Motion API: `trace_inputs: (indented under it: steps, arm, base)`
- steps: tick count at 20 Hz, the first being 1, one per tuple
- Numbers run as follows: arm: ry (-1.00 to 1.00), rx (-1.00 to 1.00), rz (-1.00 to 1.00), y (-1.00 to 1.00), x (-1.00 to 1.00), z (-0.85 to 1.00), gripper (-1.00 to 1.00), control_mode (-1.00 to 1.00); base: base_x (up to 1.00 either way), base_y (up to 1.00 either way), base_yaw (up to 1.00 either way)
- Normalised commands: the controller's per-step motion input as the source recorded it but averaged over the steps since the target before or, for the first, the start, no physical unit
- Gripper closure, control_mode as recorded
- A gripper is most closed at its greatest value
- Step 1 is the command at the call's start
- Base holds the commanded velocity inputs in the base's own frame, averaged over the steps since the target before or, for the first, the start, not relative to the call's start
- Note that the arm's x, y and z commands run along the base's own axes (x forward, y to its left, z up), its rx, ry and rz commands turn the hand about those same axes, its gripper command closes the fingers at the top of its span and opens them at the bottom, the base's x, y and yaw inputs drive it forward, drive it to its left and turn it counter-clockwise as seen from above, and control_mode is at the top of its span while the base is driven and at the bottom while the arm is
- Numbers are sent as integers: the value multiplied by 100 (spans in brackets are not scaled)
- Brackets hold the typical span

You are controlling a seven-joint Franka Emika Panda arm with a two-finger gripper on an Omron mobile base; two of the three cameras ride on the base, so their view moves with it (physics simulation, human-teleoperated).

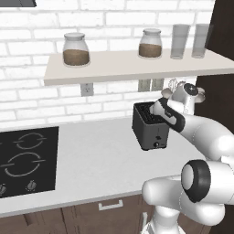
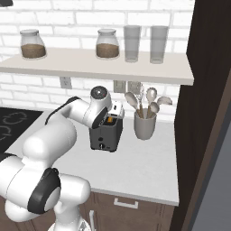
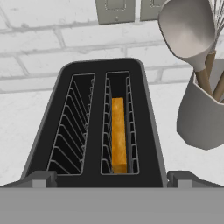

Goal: Start the toaster. Once the lever pops up, take the bread to the plate on the dining counter.

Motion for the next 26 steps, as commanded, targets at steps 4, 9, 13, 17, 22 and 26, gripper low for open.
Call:
trace_inputs:
  steps: [4,9,13,17,22,26]
  arm:
    - [0,0,0,0,0,0,-100,-100]
    - [0,0,0,0,0,0,-100,-100]
    - [0,0,0,0,0,0,-100,-100]
    - [0,0,0,0,0,0,-100,-100]
    - [0,0,0,0,0,0,-100,-100]
    - [0,0,0,0,0,0,-100,-100]
  base:
    - [0,0,0]
    - [0,0,0]
    - [0,0,0]
    - [0,0,0]
    - [0,0,0]
    - [0,0,0]
